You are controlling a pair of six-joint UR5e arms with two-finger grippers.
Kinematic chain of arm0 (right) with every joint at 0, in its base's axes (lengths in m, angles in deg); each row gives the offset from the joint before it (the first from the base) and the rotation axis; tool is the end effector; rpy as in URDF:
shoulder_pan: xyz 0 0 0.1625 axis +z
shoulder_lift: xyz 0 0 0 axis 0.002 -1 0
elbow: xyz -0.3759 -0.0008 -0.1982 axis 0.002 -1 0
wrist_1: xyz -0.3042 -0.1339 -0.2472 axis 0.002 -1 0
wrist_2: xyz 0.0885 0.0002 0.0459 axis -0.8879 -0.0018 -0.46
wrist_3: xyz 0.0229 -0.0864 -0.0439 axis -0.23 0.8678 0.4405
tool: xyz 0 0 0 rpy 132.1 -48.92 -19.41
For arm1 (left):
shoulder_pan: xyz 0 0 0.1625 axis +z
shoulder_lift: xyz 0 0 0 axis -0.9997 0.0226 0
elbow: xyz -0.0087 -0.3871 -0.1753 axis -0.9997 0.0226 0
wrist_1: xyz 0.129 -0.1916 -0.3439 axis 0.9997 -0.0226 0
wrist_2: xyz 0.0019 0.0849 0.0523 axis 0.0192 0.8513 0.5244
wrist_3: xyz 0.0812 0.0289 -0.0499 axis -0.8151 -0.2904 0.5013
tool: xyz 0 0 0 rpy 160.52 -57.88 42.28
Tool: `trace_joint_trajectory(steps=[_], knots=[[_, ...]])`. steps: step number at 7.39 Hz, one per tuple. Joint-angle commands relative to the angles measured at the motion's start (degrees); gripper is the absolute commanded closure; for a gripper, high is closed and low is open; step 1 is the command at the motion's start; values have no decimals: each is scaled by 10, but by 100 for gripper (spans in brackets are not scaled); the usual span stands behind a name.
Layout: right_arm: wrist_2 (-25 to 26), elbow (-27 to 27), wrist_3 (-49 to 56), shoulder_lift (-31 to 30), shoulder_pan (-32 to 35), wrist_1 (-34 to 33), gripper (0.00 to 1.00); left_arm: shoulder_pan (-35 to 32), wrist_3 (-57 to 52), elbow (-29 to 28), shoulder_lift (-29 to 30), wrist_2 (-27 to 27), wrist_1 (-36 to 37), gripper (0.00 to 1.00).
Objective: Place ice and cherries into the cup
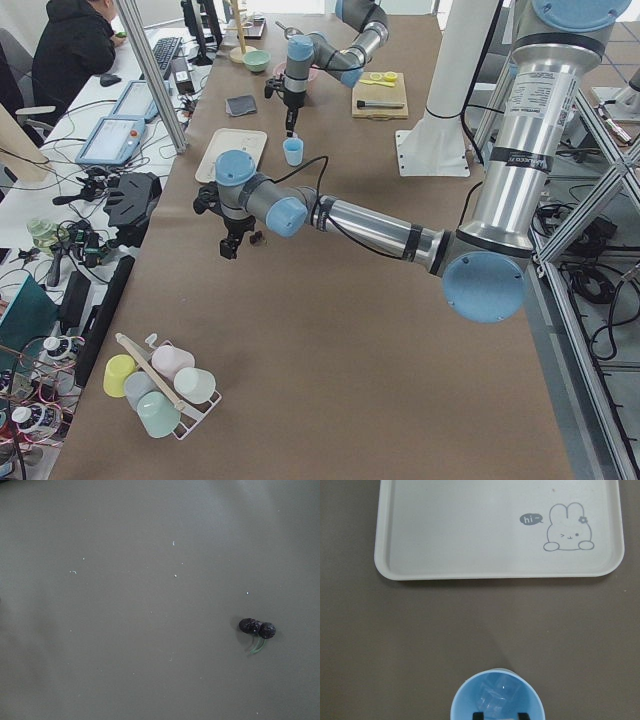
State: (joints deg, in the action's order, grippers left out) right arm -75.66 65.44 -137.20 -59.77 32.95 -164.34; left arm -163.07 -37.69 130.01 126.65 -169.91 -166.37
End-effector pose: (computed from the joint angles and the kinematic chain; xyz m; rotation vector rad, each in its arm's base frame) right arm -0.5928 -0.5134 0.0998 0.1254 -0.8734 0.1555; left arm 0.0974 -0.5866 0.4829 0.3323 0.8481 0.2778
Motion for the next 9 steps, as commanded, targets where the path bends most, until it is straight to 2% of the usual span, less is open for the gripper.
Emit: trace_joint_trajectory(steps=[1, 4, 6, 7, 9], knots=[[1, -2, 16, -10, -4, 5, 89, 0, 1, -1, 2, 0, -1, 2], [17, -10, 13, -9, -8, 5, 33, 0, 1, 0, -1, -3, -2, 2], [18, -9, 0, -5, -16, 6, 10, 0, 2, 1, 7, -3, -1, 2], [10, 8, 4, -6, -9, 3, 2, 1, 7, -1, 31, -4, 7, 2], [-49, 92, 51, -97, 48, 3, 2, 67, 66, -13, 51, 22, -2, 2]])
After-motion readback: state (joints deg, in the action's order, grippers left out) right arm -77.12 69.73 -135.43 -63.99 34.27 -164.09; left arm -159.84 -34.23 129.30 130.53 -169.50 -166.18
